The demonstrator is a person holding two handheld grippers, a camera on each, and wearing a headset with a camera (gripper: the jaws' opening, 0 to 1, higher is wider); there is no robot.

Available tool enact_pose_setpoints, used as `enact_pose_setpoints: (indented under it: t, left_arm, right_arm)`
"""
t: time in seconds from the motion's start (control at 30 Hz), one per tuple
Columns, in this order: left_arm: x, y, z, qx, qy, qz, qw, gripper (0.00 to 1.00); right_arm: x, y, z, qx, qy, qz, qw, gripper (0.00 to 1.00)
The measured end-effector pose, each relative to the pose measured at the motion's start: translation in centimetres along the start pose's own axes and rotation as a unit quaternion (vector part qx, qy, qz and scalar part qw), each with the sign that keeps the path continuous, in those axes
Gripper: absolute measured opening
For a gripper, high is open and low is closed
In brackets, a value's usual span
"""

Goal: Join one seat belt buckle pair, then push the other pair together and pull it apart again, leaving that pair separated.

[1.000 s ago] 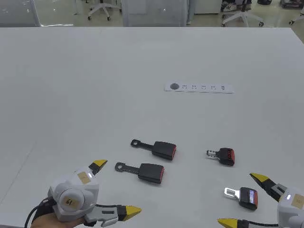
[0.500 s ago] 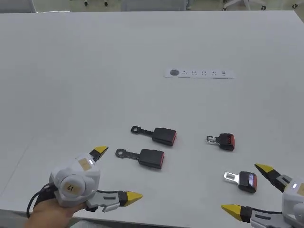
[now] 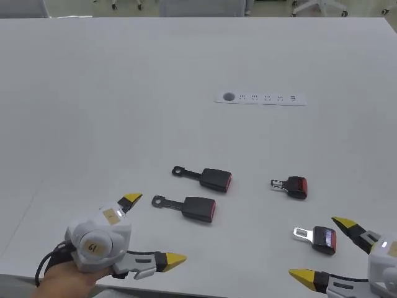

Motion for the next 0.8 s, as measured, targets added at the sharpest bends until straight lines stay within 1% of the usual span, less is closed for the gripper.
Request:
enact_pose_setpoints:
  t: [0.23,0.53,0.8]
  left_arm:
    - [0.34,0.21,0.32,0.001,0.000,-0.003,1.0000,1.00]
    - [0.34,0.45,0.45,-0.001,0.000,-0.001,1.0000,1.00]
    - [0.73,0.61,0.71,0.000,0.003,-0.001,1.0000,1.00]
  right_arm:
    - [0.01,0.11,-0.12,0.003,0.000,0.004,1.0000,0.90]
    - [-0.11,0.06,-0.40,0.005,0.001,0.008,1.0000,0.89]
    - [0.04,0.07,-0.62,0.007,0.004,0.005,1.0000,0.89]
Point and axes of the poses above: the centre of the closed fingertips' face, and the gripper's own axes: y roughly forward along the fingers, z roughly to its left, x roughly out of its top, the point moved 5 cm from there along -y, roughly backward along the fingers, and after that the axes turned 4 degrees about -y, right-handed, at the moved point
